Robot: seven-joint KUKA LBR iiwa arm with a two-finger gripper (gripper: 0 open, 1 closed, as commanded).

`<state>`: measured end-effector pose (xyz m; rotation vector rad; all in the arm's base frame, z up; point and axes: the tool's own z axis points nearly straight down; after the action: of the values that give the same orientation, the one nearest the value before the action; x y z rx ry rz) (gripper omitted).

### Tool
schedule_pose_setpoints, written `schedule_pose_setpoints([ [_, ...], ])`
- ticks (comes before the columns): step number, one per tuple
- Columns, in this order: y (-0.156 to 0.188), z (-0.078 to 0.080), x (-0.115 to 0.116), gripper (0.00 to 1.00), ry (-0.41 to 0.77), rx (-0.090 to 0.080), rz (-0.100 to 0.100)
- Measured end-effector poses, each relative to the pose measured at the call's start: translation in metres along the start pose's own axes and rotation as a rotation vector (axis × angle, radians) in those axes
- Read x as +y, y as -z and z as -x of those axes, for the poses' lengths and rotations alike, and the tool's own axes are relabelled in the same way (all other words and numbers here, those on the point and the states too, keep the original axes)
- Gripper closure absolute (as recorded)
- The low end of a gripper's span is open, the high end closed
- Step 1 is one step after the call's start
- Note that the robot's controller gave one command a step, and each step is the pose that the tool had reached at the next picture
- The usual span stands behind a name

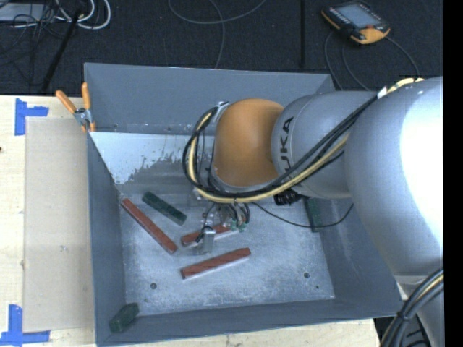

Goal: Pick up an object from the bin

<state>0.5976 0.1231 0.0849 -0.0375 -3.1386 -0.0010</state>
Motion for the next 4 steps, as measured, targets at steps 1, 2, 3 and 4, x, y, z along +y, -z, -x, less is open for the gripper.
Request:
schedule_pose_setpoints([
  [1, 0.002, 0.007, -0.039, 0.0, -0.054, -0.002, -0.001],
  [2, 0.0, 0.014, 0.014, 0.0, -0.042, -0.005, -0.001],
  [3, -0.005, -0.006, 0.011, 0.0, -0.015, -0.002, 0.006],
  [4, -0.004, 0.0, -0.001, 0.0, -0.052, -0.003, -0.007],
])
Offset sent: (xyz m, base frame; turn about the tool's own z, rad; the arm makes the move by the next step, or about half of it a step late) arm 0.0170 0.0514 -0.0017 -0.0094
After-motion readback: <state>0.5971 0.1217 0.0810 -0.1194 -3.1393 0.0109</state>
